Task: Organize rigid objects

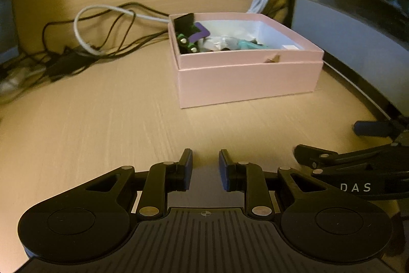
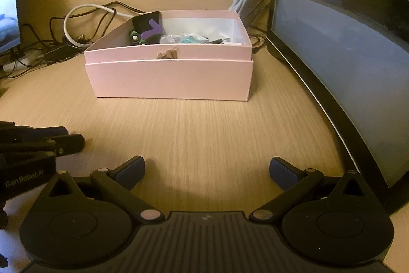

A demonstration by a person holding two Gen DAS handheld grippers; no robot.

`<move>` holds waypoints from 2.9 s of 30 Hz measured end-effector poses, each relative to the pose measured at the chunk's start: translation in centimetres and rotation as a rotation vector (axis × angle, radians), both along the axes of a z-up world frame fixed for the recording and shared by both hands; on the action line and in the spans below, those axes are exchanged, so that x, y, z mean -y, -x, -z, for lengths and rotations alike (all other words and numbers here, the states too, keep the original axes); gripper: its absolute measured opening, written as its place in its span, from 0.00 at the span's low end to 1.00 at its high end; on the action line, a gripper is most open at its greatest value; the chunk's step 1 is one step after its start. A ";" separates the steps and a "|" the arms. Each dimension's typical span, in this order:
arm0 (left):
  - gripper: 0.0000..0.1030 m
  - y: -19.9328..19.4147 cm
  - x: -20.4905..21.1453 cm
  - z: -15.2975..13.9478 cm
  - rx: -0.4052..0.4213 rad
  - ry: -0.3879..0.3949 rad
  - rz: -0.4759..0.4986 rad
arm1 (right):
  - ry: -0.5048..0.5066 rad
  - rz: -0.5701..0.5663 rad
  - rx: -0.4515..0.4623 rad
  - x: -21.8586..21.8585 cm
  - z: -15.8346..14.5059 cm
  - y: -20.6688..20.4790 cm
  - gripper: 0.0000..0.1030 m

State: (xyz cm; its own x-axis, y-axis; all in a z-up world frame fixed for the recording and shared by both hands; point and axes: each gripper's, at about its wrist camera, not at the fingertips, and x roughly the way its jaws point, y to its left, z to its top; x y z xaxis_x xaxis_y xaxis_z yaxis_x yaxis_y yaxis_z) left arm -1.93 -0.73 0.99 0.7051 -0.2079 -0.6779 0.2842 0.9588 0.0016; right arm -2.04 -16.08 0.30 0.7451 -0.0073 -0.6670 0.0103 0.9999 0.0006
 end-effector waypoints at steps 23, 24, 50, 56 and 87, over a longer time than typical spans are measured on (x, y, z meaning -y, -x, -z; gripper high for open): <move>0.26 1.2 0.8 1.0 0.087 0.059 -0.106 | -0.002 0.022 0.035 0.4 0.3 -1.1 1.00; 0.26 1.2 1.2 1.0 0.091 0.038 -0.101 | -0.002 0.022 0.035 0.4 0.3 -1.1 1.00; 0.26 1.1 1.6 1.1 0.096 0.011 -0.086 | -0.001 0.020 0.035 0.4 0.3 -1.1 1.00; 0.26 1.1 1.7 1.1 0.098 0.006 -0.086 | -0.001 0.020 0.035 0.4 0.3 -1.1 1.00; 0.26 1.1 1.5 1.0 0.094 0.019 -0.087 | -0.001 0.018 0.035 0.4 0.4 -1.1 1.00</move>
